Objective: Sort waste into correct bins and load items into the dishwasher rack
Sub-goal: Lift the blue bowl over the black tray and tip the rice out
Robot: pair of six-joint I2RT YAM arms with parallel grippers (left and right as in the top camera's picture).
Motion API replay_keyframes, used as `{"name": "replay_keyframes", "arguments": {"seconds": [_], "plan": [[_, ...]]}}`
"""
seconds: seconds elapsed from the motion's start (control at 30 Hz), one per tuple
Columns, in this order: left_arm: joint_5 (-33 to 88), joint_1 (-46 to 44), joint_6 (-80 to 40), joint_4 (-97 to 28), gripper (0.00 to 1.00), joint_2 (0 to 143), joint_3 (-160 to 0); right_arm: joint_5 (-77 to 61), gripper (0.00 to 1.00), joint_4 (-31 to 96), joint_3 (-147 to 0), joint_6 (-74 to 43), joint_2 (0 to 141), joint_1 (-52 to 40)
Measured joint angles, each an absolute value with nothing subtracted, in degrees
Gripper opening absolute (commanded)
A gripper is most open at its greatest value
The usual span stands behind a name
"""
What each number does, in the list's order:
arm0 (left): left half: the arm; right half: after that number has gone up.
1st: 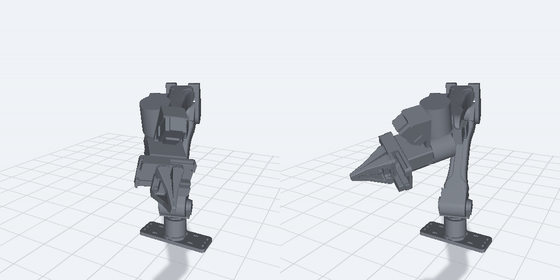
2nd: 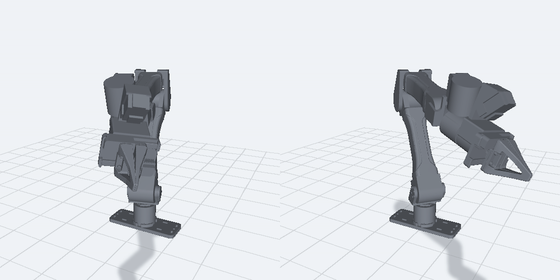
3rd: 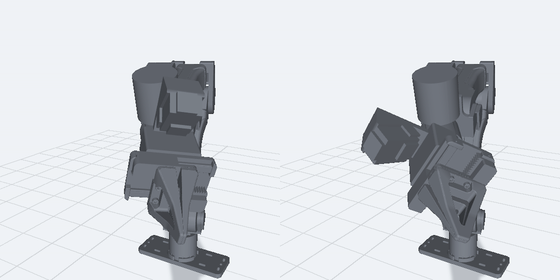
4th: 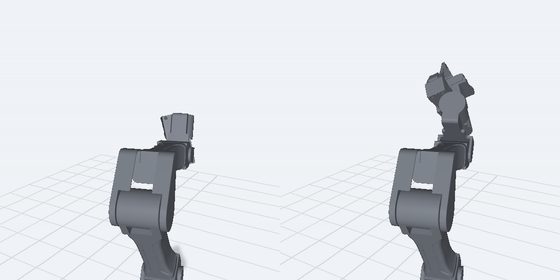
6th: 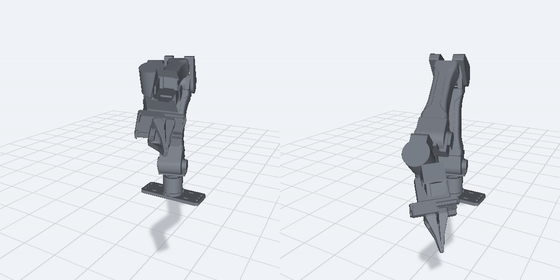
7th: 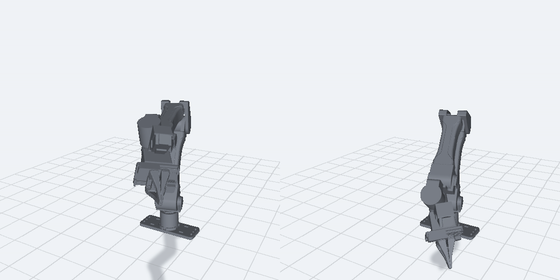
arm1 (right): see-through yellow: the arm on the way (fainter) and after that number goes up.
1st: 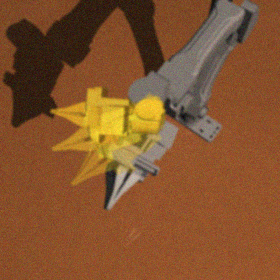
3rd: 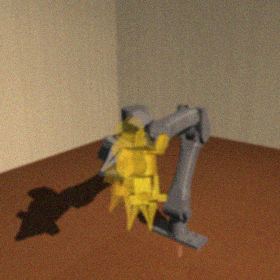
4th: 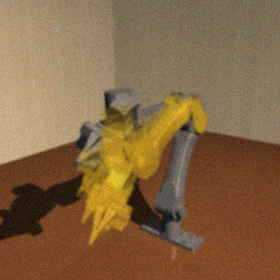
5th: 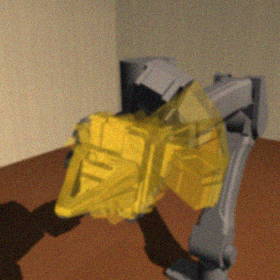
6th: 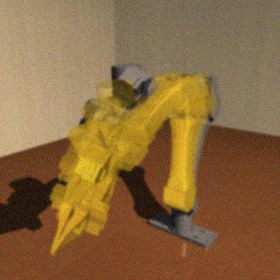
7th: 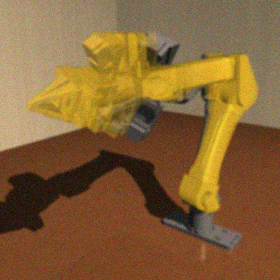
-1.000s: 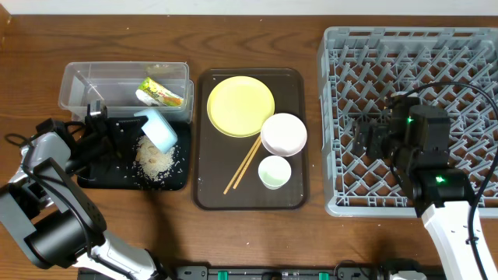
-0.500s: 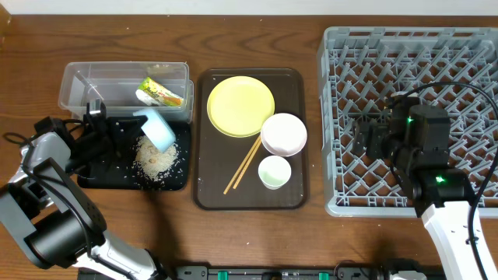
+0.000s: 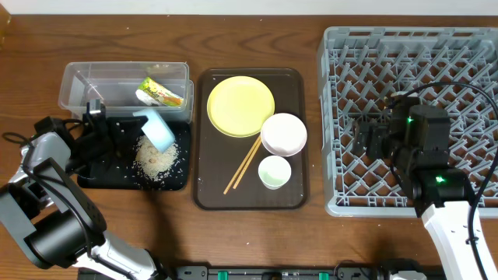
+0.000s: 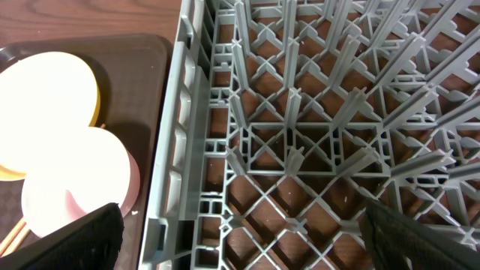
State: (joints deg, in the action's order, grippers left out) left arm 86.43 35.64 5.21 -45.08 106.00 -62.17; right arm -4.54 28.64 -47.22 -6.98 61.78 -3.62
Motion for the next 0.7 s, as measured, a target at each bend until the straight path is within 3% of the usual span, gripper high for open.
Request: {"name": "replay_keyframes", "arguments": {"seconds": [0.7], "plan": [[87.2,35.6,6.2,-43.7,0.06,106.0,-62.2,-4.5,0.99,28.7,-47.2,-7.0,61.8,-3.6]]}}
